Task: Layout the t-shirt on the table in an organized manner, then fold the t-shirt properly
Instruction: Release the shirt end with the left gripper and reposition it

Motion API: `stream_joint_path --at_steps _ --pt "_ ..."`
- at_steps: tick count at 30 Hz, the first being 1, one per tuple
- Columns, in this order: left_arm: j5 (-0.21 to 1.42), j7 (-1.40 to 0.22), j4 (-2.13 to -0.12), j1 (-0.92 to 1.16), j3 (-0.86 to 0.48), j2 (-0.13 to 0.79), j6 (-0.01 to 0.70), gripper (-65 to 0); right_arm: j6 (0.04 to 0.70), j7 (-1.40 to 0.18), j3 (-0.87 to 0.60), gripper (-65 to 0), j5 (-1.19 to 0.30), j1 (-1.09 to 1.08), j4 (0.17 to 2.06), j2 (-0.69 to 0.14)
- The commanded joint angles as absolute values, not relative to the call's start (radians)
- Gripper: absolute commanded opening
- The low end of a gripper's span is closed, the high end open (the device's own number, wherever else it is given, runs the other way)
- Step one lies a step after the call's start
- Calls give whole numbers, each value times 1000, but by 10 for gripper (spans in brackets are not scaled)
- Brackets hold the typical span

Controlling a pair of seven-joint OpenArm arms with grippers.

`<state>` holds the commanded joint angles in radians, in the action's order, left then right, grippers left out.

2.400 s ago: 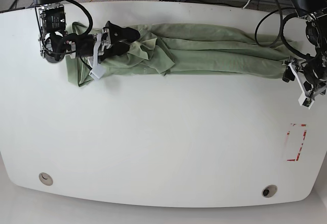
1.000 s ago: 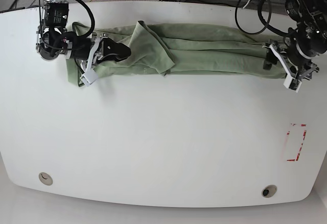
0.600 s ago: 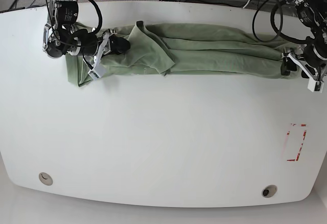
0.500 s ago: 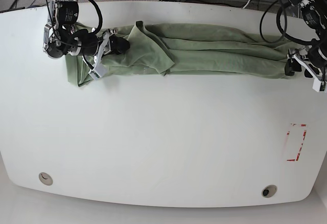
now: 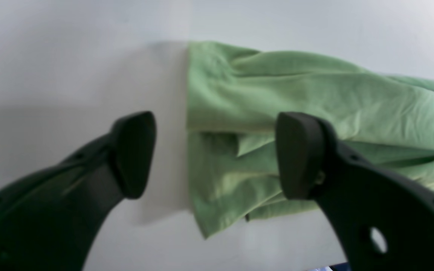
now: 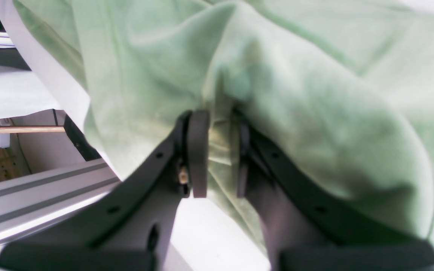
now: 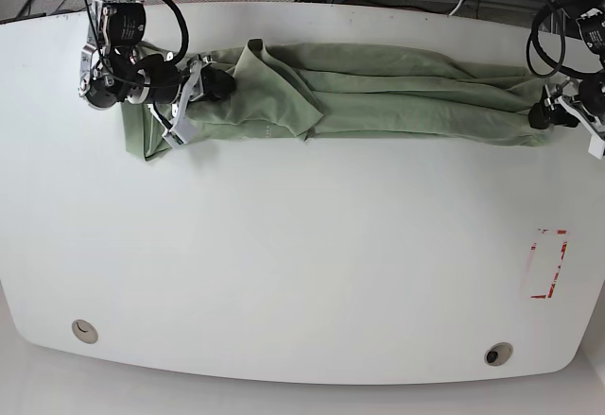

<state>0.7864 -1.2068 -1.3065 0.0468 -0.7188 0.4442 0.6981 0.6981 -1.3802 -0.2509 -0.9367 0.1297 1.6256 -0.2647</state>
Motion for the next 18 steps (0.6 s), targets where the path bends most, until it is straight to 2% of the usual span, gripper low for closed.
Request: stream_joint_path --at_steps 7,18 --pt "785 -1207 -1227 15 -633 449 698 -129 698 -1380 -251 -560 -940 130 1627 -266" --pt "789 -1210 -1225 24 -507 446 698 -132 698 -1380 -257 -561 -940 128 1627 -263"
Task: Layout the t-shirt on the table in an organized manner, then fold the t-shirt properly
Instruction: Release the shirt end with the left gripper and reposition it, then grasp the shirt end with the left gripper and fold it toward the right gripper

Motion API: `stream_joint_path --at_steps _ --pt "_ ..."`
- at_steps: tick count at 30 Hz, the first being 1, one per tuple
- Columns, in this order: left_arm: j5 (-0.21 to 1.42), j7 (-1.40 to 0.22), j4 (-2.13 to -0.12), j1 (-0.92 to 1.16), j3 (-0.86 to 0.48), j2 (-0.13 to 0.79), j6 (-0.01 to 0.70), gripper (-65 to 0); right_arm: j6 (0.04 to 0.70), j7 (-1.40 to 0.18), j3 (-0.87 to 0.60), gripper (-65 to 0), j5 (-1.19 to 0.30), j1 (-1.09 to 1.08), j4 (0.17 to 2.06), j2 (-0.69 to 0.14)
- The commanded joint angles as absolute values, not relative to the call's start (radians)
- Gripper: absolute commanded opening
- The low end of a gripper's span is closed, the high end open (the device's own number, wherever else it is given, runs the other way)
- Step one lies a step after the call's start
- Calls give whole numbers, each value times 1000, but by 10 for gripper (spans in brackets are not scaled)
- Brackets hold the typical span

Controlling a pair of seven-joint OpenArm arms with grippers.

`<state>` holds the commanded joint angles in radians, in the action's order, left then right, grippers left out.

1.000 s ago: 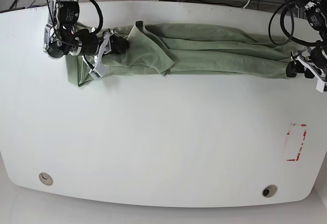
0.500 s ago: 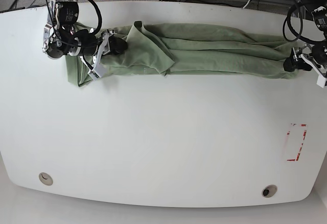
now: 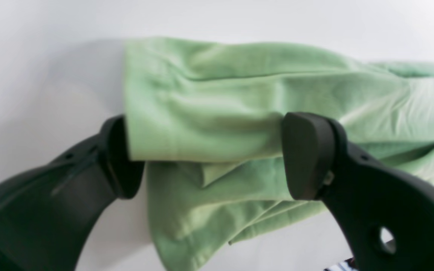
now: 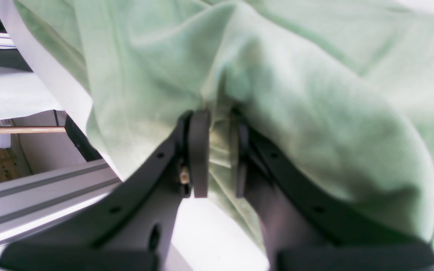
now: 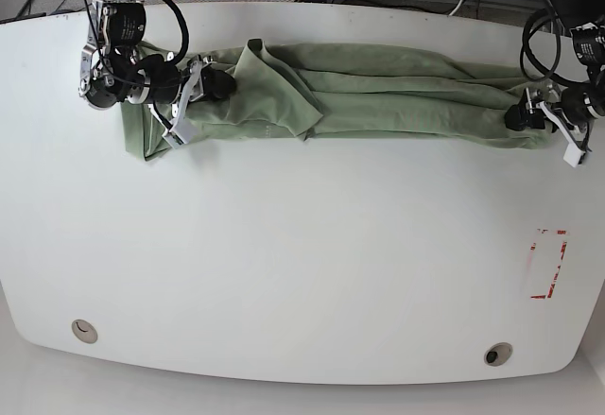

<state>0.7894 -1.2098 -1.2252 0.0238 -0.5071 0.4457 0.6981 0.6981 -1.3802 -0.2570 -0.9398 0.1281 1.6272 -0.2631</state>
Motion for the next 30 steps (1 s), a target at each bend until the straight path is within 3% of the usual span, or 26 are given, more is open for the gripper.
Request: stream_joint_path --at_steps 18,21,25,30 --pt "791 -1283 -1435 131 -473 421 698 -135 698 -1380 -259 -561 -941 120 1627 -262" --pt "791 -1296 -1457 131 -472 418 698 -203 698 -1380 -259 -561 -941 120 1627 -260" --pt "789 -1297 -1458 125 -470 404 698 -376 698 -1380 -259 -561 -941 119 1627 -260" --pt "789 -1297 -1461 125 -470 392 698 -549 698 -1380 -259 -561 -941 119 1627 -260"
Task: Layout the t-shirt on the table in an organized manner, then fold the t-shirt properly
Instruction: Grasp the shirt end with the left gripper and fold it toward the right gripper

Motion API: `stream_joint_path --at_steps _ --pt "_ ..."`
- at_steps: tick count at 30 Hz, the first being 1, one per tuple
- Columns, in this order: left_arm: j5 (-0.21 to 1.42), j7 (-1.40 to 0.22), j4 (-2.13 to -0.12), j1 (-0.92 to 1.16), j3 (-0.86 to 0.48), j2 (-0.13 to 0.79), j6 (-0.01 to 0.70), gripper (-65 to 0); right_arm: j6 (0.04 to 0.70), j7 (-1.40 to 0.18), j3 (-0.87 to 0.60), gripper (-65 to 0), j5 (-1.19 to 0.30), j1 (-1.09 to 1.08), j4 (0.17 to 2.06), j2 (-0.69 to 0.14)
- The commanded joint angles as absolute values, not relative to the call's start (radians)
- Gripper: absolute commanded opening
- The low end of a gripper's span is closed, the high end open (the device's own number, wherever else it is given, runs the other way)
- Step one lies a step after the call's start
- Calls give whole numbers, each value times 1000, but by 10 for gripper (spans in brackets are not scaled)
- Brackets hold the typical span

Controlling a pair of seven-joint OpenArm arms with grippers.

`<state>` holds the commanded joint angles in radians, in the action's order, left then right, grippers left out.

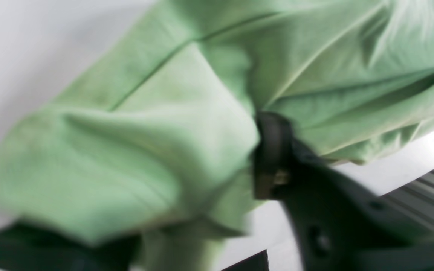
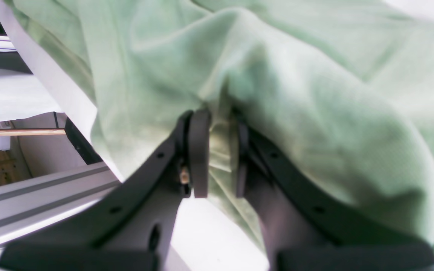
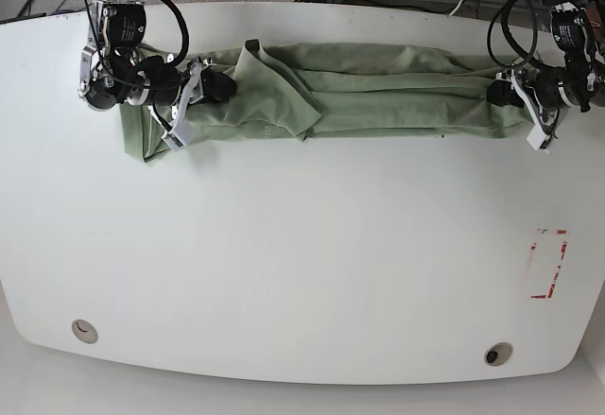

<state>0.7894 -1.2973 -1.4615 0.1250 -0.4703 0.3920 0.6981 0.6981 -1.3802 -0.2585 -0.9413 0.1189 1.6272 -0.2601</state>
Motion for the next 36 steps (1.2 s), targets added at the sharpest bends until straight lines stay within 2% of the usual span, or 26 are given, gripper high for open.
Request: stream_joint_path --at_steps 1,4,11,21,26,30,36 --pt "789 -1299 -1461 125 -470 392 698 -589 698 -1380 -259 -561 -941 119 1627 -260" --pt "791 -1299 -1465 124 -470 392 698 -649 698 -1380 -259 -561 -941 119 1627 -260" --pt "834 -1325 -1554 107 -470 390 698 -650 698 -1380 -259 -561 -941 119 1627 -260" --pt "1153 -1396 -1695 68 -466 392 698 -650 698 -1380 -259 -561 -941 116 1627 -260" --pt "1282 -1396 -1698 18 -381 367 698 -650 698 -1380 -259 -561 -941 108 1627 -260" --pt "1285 -1396 -1696 -10 -298 360 698 -650 698 -1380 -259 -561 -941 107 1627 -260" --pt "1285 -1396 -1649 -56 -140 298 698 -650 698 -1380 -259 -561 -941 105 1627 -260"
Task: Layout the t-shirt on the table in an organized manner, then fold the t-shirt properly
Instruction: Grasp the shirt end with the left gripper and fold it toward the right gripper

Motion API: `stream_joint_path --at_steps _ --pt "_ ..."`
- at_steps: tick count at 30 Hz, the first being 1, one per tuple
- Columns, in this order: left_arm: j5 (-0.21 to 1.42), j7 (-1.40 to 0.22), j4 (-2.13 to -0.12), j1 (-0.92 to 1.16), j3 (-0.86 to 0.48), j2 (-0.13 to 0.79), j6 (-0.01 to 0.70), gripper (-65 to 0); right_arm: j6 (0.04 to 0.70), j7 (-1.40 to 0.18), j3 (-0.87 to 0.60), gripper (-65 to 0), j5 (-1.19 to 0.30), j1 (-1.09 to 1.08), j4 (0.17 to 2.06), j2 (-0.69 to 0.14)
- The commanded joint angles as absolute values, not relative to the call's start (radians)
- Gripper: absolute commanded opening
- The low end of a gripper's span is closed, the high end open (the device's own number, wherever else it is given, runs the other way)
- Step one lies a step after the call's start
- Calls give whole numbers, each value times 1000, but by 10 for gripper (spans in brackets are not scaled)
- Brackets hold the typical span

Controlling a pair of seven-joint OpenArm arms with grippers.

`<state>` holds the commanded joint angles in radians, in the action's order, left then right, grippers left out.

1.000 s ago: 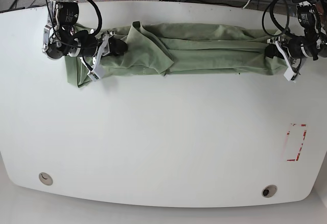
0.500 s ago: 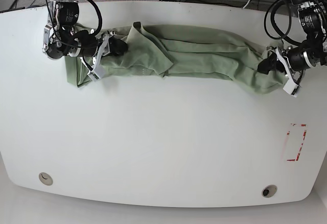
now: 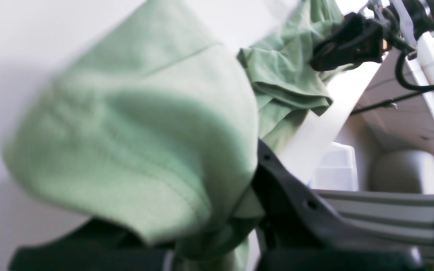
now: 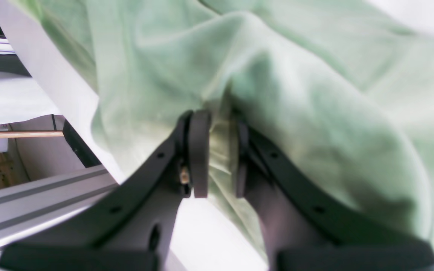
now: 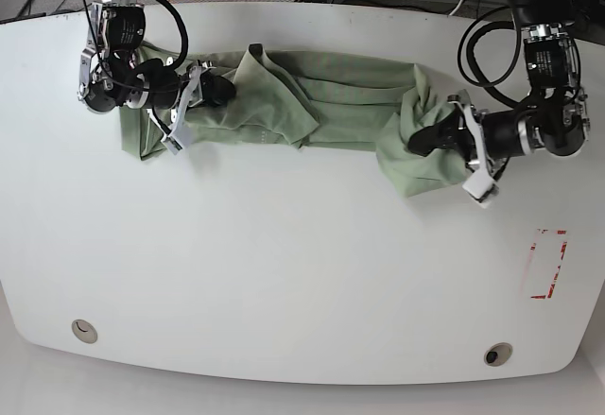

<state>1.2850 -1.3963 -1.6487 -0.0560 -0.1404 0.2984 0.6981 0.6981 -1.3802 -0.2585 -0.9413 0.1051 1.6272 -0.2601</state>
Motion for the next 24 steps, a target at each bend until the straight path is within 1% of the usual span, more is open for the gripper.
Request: stream_joint_path --at_steps 3,4,10,17,24 --pt "1285 -1396 -1613 -71 -85 285 698 -650 698 -1380 -259 -561 -941 105 1627 -260" --pt "1285 -1396 -1598 -81 -68 266 698 -650 698 -1380 -259 -561 -941 105 1627 -260" --pt "1287 -1396 -1558 -96 -41 217 698 -642 698 -1380 -259 -561 -941 105 1627 -260" --pt "1288 -1396 -1503 -99 -15 157 698 -507 698 -1379 -259 -561 -941 105 1627 -260" --pt "1288 -1396 -1503 -99 27 139 698 -439 698 -1379 -259 -561 -941 104 1627 -260"
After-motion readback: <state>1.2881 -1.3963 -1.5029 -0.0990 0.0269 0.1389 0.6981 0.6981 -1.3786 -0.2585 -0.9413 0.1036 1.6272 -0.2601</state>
